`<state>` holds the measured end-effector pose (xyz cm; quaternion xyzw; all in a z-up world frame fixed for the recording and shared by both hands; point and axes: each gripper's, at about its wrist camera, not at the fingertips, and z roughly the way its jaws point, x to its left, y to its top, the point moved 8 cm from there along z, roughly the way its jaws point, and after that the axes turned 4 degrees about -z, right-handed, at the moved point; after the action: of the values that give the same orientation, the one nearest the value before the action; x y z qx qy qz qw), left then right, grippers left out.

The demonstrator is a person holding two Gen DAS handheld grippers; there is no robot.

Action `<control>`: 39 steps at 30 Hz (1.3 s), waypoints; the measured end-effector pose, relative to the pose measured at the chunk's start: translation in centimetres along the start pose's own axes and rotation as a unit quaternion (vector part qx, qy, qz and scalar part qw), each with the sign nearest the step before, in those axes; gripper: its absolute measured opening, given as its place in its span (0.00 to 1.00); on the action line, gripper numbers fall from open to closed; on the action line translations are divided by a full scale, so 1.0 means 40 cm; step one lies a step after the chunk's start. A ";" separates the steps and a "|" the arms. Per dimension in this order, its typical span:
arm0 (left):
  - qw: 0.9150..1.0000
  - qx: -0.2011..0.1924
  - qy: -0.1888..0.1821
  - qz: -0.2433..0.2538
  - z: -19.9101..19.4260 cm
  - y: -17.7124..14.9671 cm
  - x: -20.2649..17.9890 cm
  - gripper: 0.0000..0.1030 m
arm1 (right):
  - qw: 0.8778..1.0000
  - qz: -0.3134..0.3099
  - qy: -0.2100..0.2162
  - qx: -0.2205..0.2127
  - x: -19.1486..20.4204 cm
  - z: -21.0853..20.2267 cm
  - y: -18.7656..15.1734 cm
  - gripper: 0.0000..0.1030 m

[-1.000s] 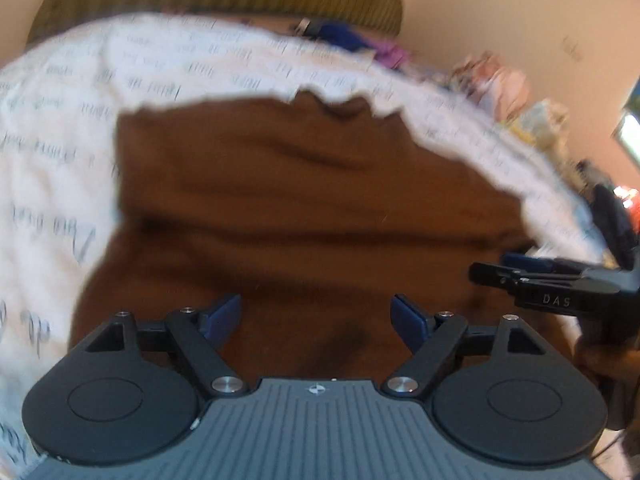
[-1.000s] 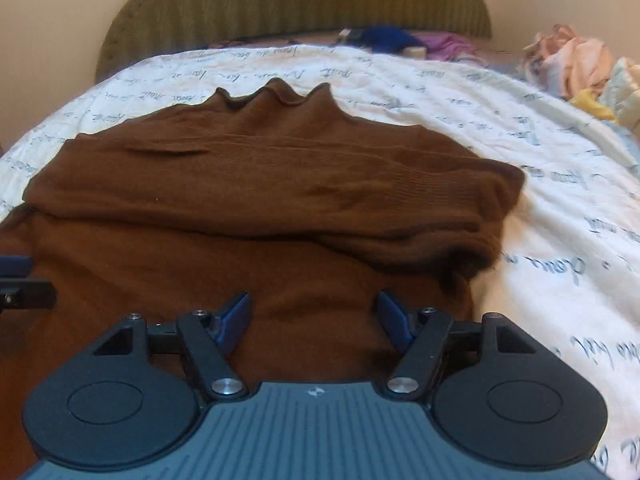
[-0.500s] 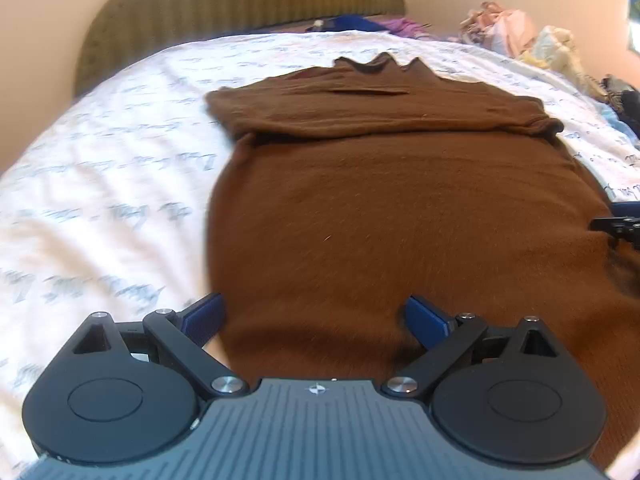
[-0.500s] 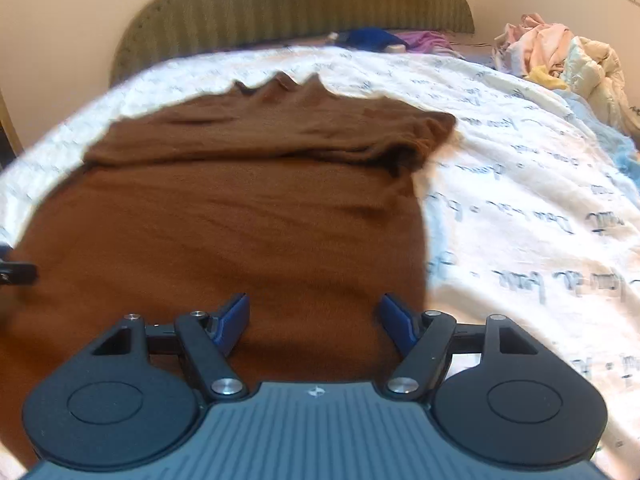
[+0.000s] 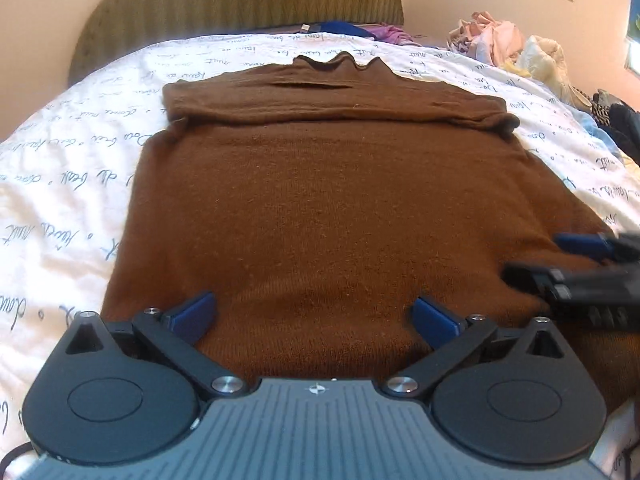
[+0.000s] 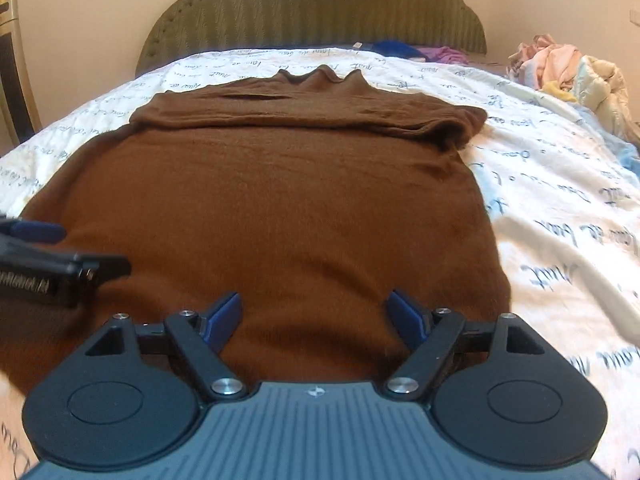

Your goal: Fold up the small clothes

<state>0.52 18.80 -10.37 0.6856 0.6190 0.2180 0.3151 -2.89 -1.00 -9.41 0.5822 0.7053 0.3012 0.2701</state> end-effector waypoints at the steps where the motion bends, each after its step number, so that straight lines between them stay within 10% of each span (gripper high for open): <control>1: 1.000 -0.001 0.003 0.001 -0.004 -0.005 -0.001 1.00 | 1.000 0.000 -0.002 -0.001 0.007 -0.015 -0.010 0.78; 31: 0.999 -0.016 0.031 0.023 -0.127 -0.129 0.021 1.00 | 1.000 -0.002 0.004 0.007 0.054 -0.118 -0.104 0.88; 39: 0.999 -0.011 -0.015 -0.045 -0.226 -0.158 0.082 1.00 | 0.999 0.015 0.015 -0.027 -0.005 -0.243 -0.132 0.90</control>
<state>-9.72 23.72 -8.72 0.6567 0.6419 0.2001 0.3416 -13.44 -3.00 -6.76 0.5808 0.6920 0.3324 0.2707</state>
